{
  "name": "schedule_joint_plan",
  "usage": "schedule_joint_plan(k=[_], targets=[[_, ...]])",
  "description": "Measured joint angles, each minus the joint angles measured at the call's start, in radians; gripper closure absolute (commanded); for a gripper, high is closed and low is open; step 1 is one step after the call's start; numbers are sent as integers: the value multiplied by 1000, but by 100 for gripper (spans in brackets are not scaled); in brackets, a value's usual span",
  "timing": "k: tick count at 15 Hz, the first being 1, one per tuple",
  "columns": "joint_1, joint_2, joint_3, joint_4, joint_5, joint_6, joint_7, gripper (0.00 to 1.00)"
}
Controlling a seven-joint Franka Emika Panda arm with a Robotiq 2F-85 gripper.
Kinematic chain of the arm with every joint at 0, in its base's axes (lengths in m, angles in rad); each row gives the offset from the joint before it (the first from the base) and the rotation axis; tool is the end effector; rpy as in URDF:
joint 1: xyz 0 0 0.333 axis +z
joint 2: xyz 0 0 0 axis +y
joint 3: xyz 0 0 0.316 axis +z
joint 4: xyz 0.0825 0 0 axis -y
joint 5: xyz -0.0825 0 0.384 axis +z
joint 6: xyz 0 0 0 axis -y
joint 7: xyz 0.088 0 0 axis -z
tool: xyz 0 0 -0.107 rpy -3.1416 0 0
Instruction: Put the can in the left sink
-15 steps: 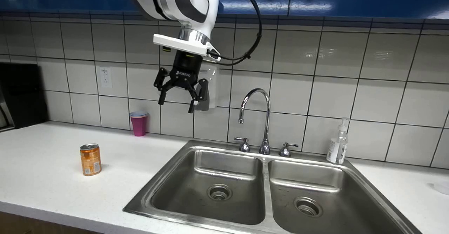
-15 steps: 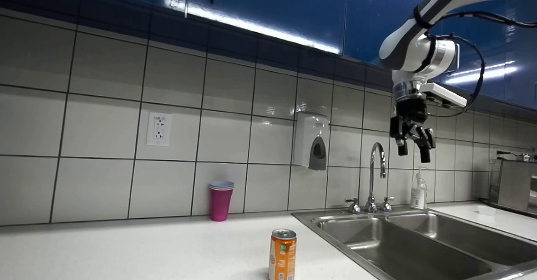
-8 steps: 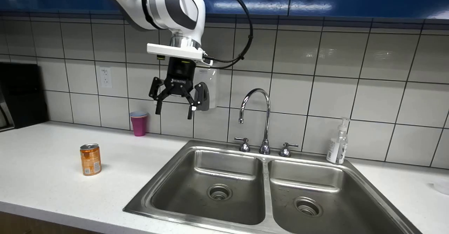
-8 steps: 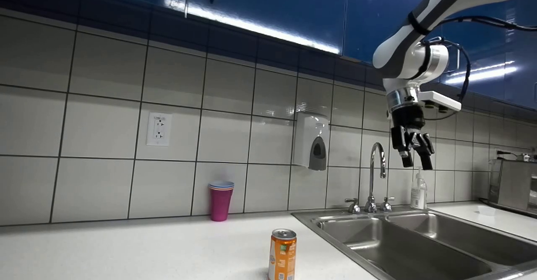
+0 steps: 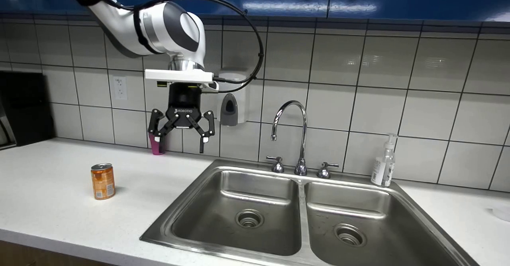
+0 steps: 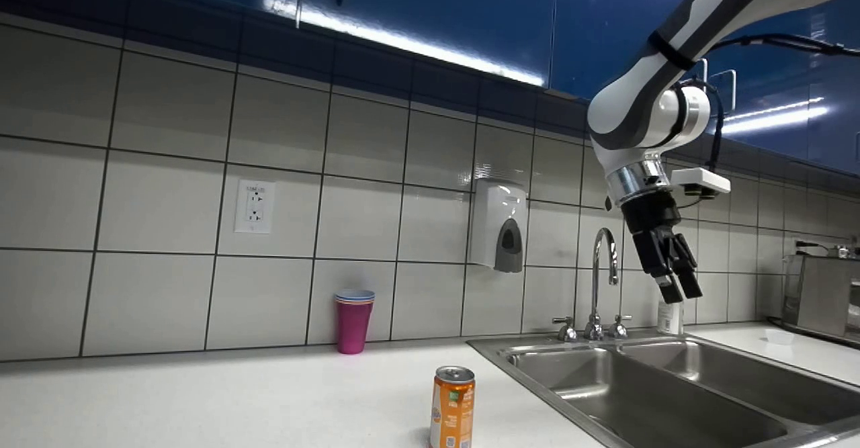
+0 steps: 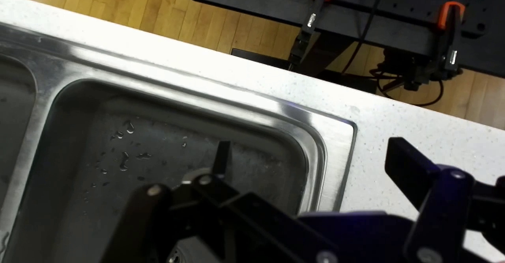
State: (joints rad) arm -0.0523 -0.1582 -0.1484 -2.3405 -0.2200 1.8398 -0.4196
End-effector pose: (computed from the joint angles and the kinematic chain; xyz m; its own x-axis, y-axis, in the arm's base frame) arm 0.4293 -0.1053 0.3752 0.8800 0.2913 -0.3751 0.3154 -0.9489 0.0032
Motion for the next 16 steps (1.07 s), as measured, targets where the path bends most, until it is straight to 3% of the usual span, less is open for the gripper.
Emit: schedule_joint_plan(k=[8, 16], targets=[[52, -39, 36, -199, -50, 283, -76, 0], [147, -56, 65, -304, 35, 454, -303, 0]])
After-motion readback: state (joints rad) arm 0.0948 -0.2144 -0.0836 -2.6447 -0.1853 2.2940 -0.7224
